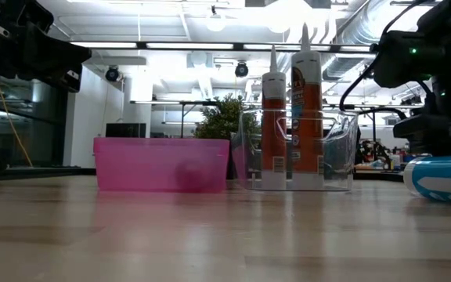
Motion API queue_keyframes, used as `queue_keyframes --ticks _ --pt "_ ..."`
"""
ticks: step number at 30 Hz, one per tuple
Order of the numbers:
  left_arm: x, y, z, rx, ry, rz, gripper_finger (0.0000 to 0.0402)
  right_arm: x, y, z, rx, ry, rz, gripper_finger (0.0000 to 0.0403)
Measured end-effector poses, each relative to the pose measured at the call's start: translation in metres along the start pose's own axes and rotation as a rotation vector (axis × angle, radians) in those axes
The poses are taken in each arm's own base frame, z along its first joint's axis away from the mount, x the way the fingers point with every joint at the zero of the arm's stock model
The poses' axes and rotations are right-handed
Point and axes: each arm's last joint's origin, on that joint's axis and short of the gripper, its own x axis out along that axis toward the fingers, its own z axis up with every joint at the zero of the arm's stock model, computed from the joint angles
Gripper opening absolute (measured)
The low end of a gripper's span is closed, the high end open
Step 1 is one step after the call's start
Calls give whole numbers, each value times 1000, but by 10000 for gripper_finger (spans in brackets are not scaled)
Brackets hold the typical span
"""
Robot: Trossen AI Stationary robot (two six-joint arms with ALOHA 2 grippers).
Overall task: Pick & place silicon tubes, Sealant and Lysol wipes
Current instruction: Put the orange sealant into the transparent bin
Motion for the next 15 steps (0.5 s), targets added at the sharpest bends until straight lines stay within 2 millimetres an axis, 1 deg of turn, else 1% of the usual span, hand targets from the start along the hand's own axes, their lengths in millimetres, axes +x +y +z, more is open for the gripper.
queue_keyframes --ticks 6,8,12,15 --pt "0 0 0 0 0 0 0 -3 -3 0 -34 -17 17 209" --pt "0 0 0 0 0 0 0 -7 -6 0 -33 -38 43 209" --pt "0 0 0 0 0 0 0 -20 -16 1 -19 -140 92 207" --pt "0 0 0 0 0 0 0 -31 -21 1 -4 -188 181 207"
